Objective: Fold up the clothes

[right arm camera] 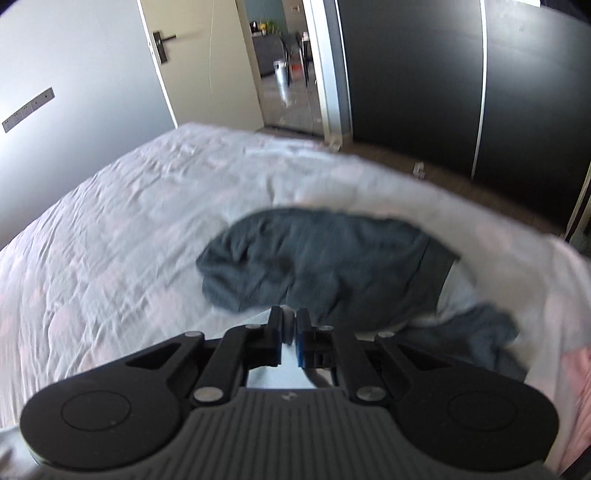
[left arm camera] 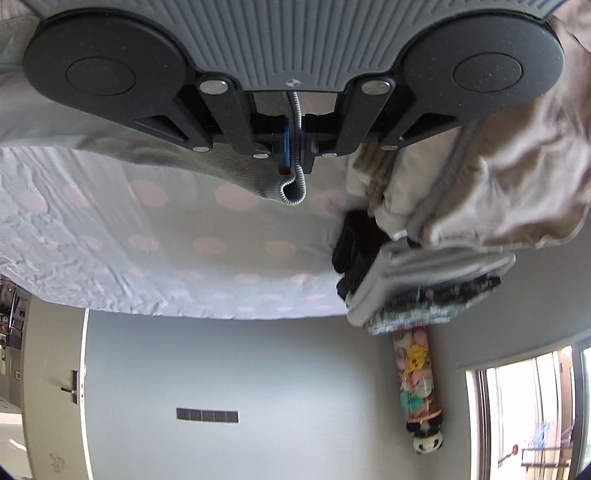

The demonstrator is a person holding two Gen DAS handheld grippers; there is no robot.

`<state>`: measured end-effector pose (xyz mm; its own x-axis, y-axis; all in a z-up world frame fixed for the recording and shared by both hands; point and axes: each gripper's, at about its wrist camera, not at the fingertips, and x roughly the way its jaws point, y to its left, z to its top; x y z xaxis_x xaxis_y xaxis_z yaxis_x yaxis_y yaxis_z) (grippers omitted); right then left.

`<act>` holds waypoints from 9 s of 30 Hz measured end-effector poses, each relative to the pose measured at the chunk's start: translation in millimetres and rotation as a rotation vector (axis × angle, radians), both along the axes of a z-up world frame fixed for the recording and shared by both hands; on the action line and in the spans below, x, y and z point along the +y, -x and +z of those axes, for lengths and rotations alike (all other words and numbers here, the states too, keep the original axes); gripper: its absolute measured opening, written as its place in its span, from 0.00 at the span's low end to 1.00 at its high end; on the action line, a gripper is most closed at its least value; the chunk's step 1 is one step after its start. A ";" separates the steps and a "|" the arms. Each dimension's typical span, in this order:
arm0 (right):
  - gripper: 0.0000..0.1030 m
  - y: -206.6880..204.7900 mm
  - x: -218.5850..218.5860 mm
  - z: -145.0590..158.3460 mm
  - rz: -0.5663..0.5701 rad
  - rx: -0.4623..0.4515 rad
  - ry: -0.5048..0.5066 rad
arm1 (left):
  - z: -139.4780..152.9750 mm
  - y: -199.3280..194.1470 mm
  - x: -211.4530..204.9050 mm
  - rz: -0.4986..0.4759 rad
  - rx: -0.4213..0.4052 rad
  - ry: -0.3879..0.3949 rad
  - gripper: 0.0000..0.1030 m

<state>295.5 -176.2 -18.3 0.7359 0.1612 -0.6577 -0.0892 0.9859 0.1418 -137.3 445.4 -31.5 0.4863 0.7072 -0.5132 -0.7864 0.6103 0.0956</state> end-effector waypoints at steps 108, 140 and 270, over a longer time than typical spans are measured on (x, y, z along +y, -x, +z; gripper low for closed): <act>0.05 65.6 128.8 -141.6 -0.141 -0.022 0.162 | -117.6 -0.9 17.8 -0.028 -0.088 0.527 0.78; 0.05 55.3 96.9 -135.8 -0.247 0.029 0.083 | -100.1 5.7 29.2 0.099 0.072 0.313 0.18; 0.36 63.4 150.4 -124.0 0.227 0.090 -0.111 | -79.1 -5.0 -20.9 0.021 0.129 0.117 0.49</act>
<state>232.1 -25.8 -142.3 0.6118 0.3904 -0.6879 -0.2884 0.9199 0.2656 -132.3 424.4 -110.6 0.3974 0.6481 -0.6496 -0.7847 0.6071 0.1257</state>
